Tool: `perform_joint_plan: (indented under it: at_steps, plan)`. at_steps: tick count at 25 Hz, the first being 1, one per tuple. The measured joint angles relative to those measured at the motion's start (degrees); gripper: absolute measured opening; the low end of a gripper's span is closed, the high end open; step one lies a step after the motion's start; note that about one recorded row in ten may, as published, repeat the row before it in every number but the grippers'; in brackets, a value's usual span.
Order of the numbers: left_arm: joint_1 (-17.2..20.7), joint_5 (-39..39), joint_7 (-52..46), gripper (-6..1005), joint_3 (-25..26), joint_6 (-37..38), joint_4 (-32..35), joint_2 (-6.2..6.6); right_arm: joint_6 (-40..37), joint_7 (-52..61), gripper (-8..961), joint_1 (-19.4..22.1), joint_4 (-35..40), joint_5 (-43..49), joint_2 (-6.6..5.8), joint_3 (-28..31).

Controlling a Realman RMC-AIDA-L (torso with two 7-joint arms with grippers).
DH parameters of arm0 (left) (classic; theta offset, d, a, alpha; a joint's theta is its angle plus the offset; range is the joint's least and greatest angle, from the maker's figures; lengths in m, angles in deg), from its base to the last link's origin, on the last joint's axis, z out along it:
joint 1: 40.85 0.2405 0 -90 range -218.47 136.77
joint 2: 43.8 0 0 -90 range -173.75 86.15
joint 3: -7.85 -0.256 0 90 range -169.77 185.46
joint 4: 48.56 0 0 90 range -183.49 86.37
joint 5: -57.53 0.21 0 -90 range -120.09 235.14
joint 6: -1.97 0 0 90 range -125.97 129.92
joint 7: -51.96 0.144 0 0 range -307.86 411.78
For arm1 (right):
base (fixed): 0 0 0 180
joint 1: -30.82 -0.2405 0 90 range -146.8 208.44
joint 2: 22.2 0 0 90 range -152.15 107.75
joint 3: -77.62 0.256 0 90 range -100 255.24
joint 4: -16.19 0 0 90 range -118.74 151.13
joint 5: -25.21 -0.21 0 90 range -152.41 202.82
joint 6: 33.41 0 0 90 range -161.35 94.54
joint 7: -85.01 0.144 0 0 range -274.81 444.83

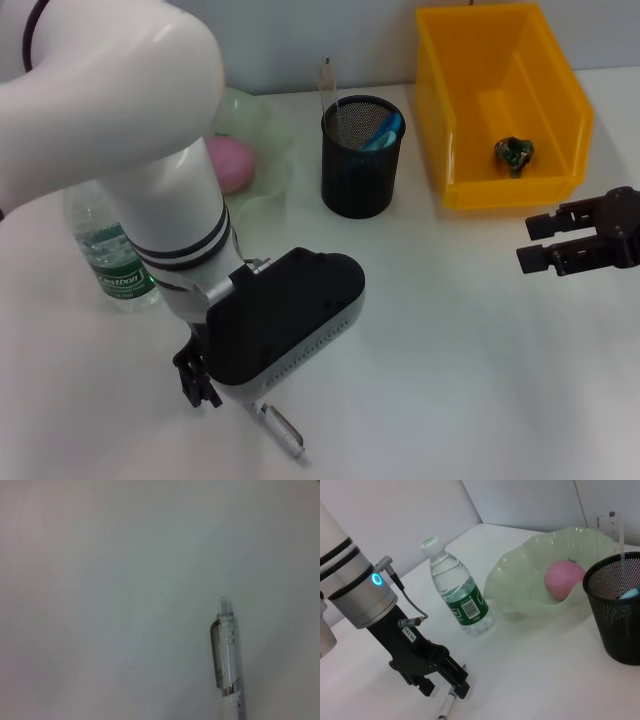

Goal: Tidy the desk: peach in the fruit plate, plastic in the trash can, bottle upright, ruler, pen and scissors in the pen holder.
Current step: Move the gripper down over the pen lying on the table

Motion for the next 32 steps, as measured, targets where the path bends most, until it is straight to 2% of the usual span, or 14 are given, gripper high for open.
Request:
perform_joint_plan:
  at_steps: [9, 17, 22, 32]
  plan:
    - [0.2, 0.0, -0.2, 841, -0.4, -0.3, -0.7, 0.0, -0.2, 0.1, 688, 0.0, -0.1, 0.1, 0.0, 0.0]
    - [0.5, 0.0, -0.2, 652, -0.7, -0.7, -0.8, 0.0, -0.4, 0.4, 687, -0.1, -0.1, 0.2, 0.0, 0.0]
    - [0.5, 0.0, -0.4, 568, -1.1, -0.7, -0.8, 0.0, -0.2, 0.3, 686, 0.0, -0.7, 0.2, 0.0, 0.0]
    - [0.4, 0.0, -1.0, 557, -2.0, -1.0, -0.8, 0.0, -0.1, 0.1, 685, -0.2, -0.9, 0.2, 0.0, 0.0]
